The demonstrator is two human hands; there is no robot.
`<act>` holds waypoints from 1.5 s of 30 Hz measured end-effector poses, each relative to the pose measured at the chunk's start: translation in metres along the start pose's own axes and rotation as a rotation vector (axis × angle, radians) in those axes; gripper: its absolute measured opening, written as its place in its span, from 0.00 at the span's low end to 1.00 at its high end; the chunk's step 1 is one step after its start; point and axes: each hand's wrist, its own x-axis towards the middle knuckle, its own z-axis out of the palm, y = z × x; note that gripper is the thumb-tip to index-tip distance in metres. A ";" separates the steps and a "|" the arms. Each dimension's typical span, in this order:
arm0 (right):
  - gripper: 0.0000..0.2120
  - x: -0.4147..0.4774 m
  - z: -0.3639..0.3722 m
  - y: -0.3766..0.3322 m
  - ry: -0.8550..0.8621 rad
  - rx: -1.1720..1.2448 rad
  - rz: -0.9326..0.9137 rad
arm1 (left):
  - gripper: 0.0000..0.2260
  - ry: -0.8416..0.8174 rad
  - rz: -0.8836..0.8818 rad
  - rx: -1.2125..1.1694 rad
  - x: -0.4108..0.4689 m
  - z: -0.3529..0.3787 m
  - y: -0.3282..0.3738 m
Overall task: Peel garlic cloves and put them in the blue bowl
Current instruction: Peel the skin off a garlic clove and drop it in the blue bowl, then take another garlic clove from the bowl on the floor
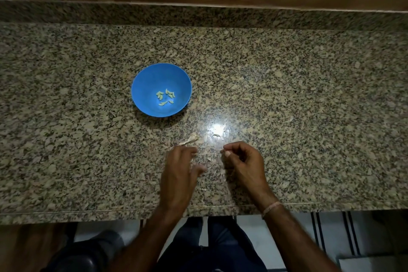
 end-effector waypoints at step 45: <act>0.17 0.027 -0.023 0.013 -0.250 -0.568 -0.546 | 0.05 0.300 -0.449 0.086 -0.007 0.033 0.035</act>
